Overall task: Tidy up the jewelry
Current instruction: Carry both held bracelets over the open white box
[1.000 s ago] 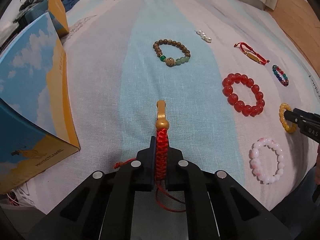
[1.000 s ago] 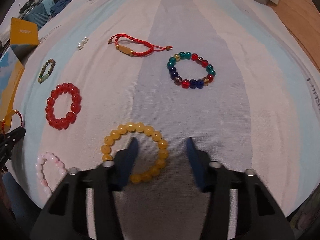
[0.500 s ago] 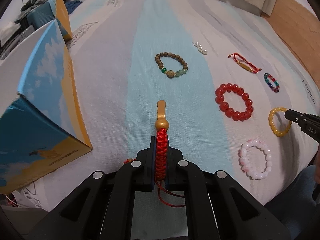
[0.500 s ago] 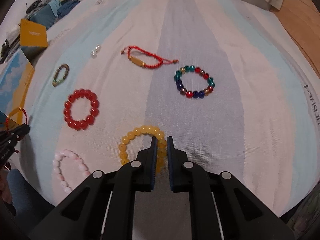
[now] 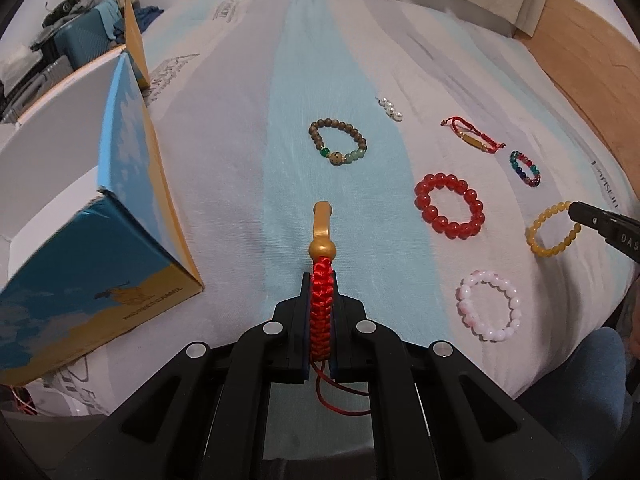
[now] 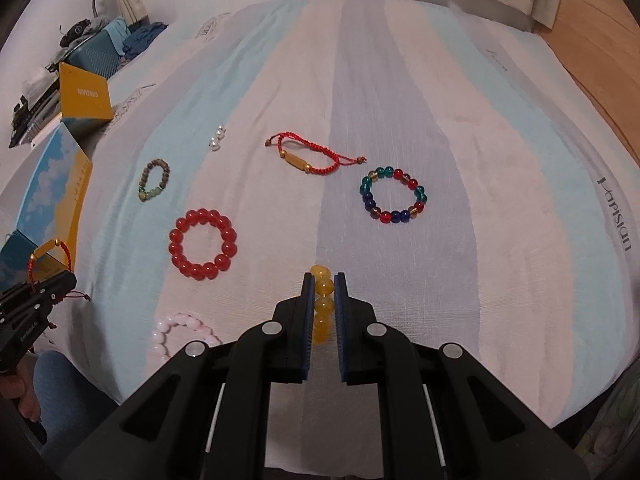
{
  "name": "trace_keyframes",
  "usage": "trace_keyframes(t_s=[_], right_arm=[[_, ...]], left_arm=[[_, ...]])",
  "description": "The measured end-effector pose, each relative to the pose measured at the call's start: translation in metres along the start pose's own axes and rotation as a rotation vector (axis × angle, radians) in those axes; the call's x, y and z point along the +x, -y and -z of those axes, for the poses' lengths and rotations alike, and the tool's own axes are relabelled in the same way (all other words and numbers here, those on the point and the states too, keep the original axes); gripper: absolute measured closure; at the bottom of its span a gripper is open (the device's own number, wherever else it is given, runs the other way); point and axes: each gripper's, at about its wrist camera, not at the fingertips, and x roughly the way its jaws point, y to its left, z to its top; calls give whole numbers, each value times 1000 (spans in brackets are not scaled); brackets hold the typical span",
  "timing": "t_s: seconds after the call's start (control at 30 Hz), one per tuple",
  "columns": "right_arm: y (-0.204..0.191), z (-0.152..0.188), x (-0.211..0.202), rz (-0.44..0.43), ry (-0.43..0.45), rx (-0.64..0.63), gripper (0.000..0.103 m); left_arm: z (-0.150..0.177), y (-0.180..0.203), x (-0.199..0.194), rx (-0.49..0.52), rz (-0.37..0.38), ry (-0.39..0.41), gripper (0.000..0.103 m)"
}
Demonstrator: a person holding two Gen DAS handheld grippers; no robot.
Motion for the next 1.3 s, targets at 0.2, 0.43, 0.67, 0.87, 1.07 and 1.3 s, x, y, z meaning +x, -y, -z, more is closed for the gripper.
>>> trace_keyframes(t_s=[0.2,0.43,0.67,0.87,1.07,1.3], right_arm=[[-1,-2,-11,5,16,3,94],[-3,-7,-22,14,27,4,94],[-6,-18,-34,21,45,4,94],[-12,-29,-44,23,59,-2,94],[-19,-41,-55,16,75,-3,94],[-36,-57,-67,6,97,-24,94]], left_arm=[[-2,3,-9,7,7,4,98],[-10,7,-20,11,14,13,98],[-24,11,-33,25,18,31,98],[-38,10,-46,33,30,50,98],[-47,2,-57,31,35,57,98],[-56,-12,-70,31,21,73,98]])
